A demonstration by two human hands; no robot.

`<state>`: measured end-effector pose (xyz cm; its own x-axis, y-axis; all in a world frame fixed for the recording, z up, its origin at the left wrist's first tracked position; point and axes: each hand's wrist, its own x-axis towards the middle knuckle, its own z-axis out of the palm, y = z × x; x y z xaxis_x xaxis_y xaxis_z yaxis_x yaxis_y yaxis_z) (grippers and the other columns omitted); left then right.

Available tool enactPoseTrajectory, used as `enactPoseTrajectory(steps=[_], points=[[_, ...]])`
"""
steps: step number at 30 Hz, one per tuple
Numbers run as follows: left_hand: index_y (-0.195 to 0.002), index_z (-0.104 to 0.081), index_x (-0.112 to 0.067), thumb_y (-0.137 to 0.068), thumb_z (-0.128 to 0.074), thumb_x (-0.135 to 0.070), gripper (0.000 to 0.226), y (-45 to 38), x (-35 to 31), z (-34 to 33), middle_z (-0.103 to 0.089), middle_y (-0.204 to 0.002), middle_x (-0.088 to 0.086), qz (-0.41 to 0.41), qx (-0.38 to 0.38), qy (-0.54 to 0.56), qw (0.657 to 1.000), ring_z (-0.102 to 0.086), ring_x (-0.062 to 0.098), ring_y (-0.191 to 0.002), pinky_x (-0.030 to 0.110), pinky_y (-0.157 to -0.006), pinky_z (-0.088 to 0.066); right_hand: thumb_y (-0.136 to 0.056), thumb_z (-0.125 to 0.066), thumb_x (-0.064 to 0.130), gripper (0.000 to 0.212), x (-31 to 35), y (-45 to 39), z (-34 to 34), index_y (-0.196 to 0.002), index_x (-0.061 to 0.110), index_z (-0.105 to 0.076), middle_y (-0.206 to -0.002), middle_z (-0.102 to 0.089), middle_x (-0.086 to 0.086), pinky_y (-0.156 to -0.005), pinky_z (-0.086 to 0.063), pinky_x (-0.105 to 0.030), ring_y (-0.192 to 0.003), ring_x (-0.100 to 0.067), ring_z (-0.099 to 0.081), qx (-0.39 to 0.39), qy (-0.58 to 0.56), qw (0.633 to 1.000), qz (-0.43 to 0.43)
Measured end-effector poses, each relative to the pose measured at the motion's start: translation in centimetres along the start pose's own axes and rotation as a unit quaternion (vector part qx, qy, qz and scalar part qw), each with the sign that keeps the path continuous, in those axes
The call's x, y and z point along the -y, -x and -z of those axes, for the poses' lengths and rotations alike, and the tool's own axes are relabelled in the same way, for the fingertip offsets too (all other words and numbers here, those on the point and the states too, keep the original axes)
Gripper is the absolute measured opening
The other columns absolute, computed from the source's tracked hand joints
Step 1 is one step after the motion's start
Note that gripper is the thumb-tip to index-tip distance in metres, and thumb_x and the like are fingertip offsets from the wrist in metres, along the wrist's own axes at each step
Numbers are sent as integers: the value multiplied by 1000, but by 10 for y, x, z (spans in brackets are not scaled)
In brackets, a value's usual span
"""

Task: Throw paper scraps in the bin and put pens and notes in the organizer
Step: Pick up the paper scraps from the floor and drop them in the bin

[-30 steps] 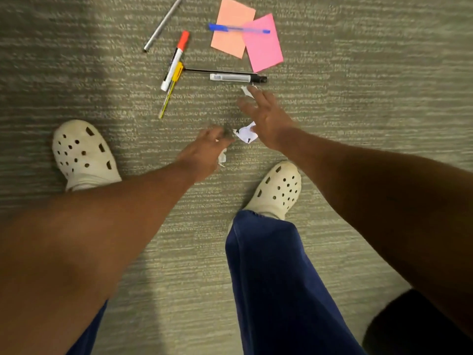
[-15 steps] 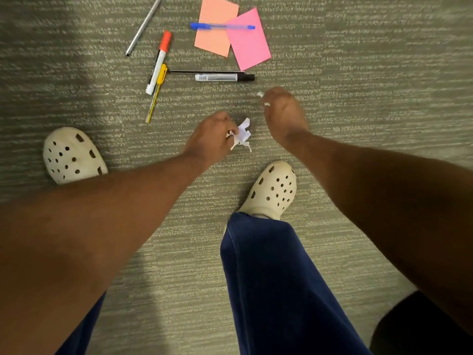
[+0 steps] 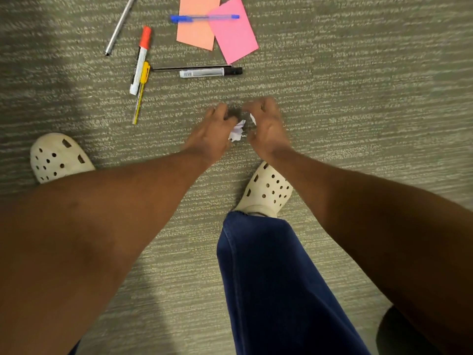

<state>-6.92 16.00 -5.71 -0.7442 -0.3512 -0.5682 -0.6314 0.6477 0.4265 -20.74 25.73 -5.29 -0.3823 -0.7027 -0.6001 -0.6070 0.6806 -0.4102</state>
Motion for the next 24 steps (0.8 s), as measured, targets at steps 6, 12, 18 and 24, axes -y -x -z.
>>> enactPoseTrajectory(steps=[6, 12, 18, 24], points=[[-116, -79, -11, -91, -75, -7, 26, -7, 5, 2, -74, -108, 7, 178, -35, 166, 969, -66, 19, -87, 27, -72, -52, -102, -47, 0, 26, -2, -19, 11, -106, 14, -68, -106, -64, 0, -84, -62, -33, -95, -18, -67, 5, 25, 999, -24], [-110, -82, -5, -81, -84, -7, 29, 21, 31, 37, -79, -96, 3, 357, -88, 391, 844, -63, 2, -61, 6, -43, -41, -91, -72, 3, 14, 6, -17, 37, -94, 15, -80, -95, -75, 3, -70, -55, -8, -82, -6, -71, -1, -126, 981, -149], [-115, -72, 9, -77, -86, 5, 40, 72, 50, 113, -79, -100, 12, 406, -132, 602, 675, -79, 14, -68, 26, -69, -66, -86, -79, 1, 17, 72, 21, 69, -101, 6, -75, -98, -78, -8, -88, -64, -30, -83, -15, -77, 39, -412, 880, -232], [-102, -63, 2, -77, -82, 14, 34, 117, 63, 224, -80, -83, 10, 389, -181, 740, 518, -78, 17, -63, 21, -63, -63, -90, -70, -9, 17, 201, 32, 128, -105, 1, -68, -92, -74, -12, -82, -65, -26, -81, -18, -76, 82, -704, 663, -241]])
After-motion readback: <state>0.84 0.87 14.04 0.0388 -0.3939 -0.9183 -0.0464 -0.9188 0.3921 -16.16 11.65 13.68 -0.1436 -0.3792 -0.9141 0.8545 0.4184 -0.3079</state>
